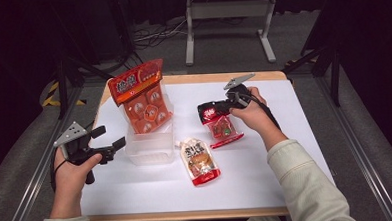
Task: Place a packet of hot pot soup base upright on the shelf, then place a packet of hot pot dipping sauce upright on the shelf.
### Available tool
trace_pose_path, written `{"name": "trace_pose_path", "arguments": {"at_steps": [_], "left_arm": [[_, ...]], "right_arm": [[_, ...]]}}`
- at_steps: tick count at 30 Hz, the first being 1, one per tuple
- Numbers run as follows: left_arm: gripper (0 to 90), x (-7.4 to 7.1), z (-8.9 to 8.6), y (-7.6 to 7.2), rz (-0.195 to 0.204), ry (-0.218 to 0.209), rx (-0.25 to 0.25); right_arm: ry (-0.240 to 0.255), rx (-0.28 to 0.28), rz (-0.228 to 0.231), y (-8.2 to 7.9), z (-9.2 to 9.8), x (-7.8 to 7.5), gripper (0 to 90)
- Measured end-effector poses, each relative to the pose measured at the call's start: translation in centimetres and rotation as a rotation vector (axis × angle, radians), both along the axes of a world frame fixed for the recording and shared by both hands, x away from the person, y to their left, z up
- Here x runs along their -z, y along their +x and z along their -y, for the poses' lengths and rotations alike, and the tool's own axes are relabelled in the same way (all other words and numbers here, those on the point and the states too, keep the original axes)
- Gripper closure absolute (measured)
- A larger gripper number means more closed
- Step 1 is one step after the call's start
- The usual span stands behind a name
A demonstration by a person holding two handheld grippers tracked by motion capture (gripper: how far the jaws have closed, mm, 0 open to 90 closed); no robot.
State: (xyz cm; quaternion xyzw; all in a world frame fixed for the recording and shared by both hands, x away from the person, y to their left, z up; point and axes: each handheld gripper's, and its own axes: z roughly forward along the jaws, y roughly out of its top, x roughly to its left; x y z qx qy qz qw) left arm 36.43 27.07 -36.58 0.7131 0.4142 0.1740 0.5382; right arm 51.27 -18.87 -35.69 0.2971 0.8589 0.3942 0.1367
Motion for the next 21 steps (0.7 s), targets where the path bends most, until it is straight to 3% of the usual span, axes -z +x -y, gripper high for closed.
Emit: {"name": "trace_pose_path", "arguments": {"at_steps": [13,21], "left_arm": [[8.2,0.3,0.5,0.7,-0.002,0.004,0.012],[8.0,0.4,0.6,0.8,0.002,0.012,0.018]], "right_arm": [[0.126,0.014,0.16,-3.2,1.2,-3.2,86.4],[0.175,0.011,0.205,-4.0,1.2,-4.0,86.4]]}}
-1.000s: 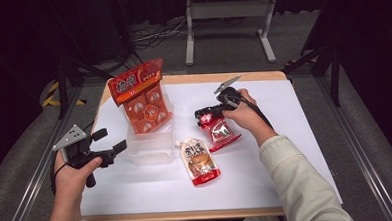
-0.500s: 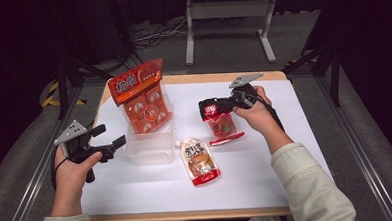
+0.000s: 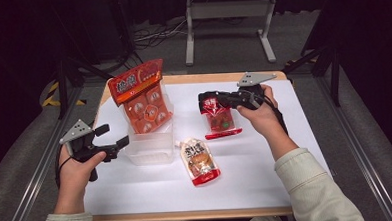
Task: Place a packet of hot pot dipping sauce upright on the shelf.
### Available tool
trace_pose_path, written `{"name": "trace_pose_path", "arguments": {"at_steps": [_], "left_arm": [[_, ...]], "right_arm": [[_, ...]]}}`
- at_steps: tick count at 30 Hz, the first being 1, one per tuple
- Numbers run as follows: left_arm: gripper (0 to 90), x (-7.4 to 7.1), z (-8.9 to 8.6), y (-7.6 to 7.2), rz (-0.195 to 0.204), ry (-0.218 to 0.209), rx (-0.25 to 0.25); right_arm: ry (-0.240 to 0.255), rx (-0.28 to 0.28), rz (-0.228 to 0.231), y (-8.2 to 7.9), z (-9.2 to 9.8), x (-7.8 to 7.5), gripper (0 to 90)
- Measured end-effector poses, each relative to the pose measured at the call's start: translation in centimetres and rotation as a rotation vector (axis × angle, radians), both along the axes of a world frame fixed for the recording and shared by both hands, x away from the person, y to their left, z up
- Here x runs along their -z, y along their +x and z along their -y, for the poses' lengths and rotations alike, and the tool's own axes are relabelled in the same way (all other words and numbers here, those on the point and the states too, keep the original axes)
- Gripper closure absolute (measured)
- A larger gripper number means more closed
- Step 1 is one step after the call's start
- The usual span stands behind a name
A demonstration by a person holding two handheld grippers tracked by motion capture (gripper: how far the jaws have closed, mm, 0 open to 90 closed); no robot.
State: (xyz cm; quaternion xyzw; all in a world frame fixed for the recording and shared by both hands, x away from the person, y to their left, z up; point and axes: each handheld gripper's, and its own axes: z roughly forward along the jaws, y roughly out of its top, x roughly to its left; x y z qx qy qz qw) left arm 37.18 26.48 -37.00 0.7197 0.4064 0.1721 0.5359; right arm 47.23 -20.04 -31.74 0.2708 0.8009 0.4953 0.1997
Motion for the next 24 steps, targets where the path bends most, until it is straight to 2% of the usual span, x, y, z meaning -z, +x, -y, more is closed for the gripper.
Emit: {"name": "trace_pose_path", "arguments": {"at_steps": [12,16,24], "left_arm": [[8.0,0.0,-0.1,-0.2,0.006,-0.001,0.0],[8.0,0.1,0.0,-0.2,0.004,0.0,0.005],[7.9,0.1,0.0,-0.1,0.001,0.004,0.009]], "right_arm": [[0.072,-0.026,0.093,-1.0,-1.3,-0.9,86.3],[0.072,-0.026,0.113,-1.2,-1.7,-1.0,86.2],[0.046,-0.02,0.179,-1.9,-2.5,-1.3,86.1]]}}
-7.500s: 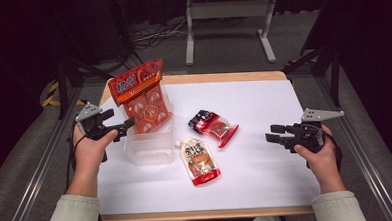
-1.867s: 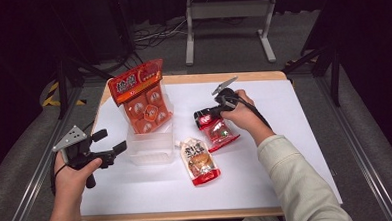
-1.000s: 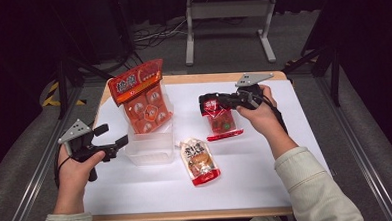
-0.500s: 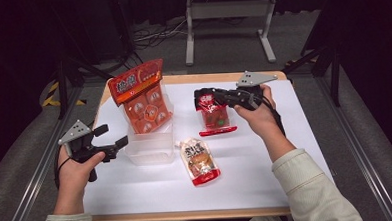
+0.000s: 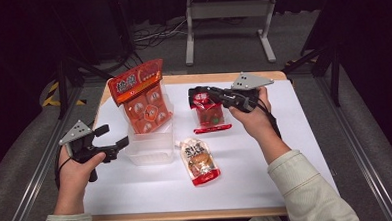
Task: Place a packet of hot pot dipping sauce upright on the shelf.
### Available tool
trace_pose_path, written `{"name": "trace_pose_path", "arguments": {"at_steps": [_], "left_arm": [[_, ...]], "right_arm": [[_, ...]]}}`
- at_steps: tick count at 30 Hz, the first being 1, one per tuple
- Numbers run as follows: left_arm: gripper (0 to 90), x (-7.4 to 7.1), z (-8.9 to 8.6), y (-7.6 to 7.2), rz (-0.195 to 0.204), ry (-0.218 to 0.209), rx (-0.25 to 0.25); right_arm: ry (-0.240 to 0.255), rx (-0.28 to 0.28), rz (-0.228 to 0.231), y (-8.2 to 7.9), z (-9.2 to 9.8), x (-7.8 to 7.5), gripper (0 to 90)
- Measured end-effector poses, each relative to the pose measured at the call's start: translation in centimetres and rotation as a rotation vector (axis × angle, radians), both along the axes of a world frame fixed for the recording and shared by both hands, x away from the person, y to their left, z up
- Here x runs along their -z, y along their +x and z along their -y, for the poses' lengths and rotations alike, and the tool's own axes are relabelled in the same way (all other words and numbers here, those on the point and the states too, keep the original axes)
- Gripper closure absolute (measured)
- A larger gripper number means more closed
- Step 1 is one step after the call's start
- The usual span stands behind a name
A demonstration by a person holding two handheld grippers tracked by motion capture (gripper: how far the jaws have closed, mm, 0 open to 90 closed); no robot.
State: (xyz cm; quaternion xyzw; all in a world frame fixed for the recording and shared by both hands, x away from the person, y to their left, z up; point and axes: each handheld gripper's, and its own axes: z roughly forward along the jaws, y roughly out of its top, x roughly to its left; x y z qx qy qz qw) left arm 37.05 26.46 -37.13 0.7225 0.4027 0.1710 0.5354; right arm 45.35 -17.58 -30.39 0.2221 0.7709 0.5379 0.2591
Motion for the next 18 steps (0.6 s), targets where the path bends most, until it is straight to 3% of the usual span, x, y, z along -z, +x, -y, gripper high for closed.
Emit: {"name": "trace_pose_path", "arguments": {"at_steps": [18], "left_arm": [[8.0,0.0,-0.5,-0.8,-0.001,-0.01,-0.007]], "right_arm": [[-0.018,-0.045,0.026,-0.3,-2.6,-0.1,85.9]]}}
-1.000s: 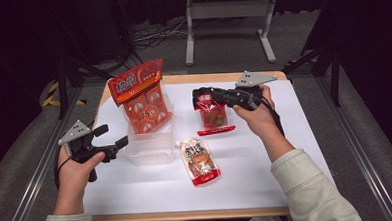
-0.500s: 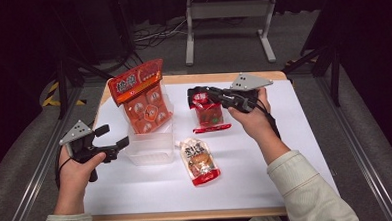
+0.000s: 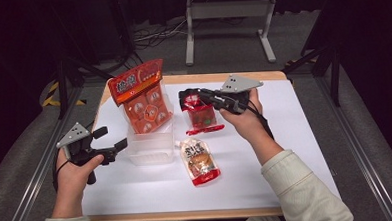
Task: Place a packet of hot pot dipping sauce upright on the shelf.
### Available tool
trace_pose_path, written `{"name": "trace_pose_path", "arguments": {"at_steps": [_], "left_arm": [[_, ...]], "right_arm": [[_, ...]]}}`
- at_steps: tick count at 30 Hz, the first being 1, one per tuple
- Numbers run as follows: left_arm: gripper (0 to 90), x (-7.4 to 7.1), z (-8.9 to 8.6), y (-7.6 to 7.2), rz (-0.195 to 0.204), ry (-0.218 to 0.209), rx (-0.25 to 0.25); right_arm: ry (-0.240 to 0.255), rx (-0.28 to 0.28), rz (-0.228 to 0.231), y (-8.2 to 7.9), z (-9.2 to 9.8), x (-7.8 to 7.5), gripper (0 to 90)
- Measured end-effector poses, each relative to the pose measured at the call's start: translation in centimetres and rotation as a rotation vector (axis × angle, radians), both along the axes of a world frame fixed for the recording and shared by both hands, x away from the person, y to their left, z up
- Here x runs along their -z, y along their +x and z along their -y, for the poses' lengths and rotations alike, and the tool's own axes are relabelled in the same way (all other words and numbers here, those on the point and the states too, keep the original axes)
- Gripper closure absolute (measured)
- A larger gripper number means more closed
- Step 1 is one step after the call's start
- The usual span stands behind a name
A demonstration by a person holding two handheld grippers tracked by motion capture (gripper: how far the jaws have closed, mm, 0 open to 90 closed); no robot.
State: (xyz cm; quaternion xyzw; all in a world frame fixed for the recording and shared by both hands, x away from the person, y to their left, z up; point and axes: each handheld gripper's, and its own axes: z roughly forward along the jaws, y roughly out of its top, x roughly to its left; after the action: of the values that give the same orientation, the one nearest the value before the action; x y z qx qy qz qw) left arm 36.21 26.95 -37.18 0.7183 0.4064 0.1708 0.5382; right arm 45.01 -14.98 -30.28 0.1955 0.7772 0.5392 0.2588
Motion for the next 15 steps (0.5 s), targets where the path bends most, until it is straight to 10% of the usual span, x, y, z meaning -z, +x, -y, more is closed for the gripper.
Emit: {"name": "trace_pose_path", "arguments": {"at_steps": [15], "left_arm": [[8.0,0.1,-0.6,-1.1,-0.003,-0.004,-0.018]], "right_arm": [[0.003,-0.032,-0.014,0.1,-3.5,-0.3,85.8]]}}
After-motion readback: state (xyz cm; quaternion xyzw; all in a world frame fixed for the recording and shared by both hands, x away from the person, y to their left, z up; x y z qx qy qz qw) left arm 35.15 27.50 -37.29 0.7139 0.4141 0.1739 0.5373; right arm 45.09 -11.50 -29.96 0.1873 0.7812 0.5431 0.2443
